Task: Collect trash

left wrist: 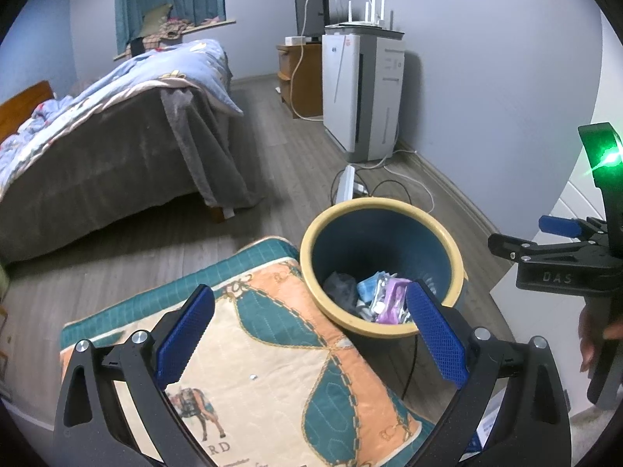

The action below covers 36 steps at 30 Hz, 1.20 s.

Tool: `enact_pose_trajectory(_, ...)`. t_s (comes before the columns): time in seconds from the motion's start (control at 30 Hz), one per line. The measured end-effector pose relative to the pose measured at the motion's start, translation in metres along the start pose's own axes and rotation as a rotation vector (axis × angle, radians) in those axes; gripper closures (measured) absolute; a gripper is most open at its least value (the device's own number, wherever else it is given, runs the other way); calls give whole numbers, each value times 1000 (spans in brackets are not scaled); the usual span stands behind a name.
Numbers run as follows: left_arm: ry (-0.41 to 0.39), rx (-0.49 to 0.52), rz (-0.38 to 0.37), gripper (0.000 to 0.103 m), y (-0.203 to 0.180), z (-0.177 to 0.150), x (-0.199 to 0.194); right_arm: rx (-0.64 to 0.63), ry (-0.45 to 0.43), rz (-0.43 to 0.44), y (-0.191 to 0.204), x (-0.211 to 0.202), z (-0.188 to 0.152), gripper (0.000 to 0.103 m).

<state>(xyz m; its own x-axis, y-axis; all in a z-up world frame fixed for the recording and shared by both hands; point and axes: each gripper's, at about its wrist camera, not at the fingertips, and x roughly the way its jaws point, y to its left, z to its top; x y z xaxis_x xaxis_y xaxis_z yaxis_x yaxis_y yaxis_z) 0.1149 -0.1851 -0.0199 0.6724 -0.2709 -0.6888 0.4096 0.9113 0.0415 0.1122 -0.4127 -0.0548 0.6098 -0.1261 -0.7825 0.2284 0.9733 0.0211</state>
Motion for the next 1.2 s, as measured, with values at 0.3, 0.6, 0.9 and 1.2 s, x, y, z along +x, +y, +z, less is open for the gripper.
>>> enact_pose_trajectory(0.3,3,1,-10,5,-3,0,-1,-3,3,-3,0,1,2,6)
enact_pose_trajectory(0.6,4,2,-13,5,-1,-1,-1,-1,5,-5,-2,2,1,6)
enact_pose_trajectory(0.9,4,-2,-17,5,-2,-1,-1,-2,6,-9,-1,3,0,6)
enact_pose_trajectory(1.2,21,-14,-46,5,1,-3,4,0,8,-8,-1,3,-1,6)
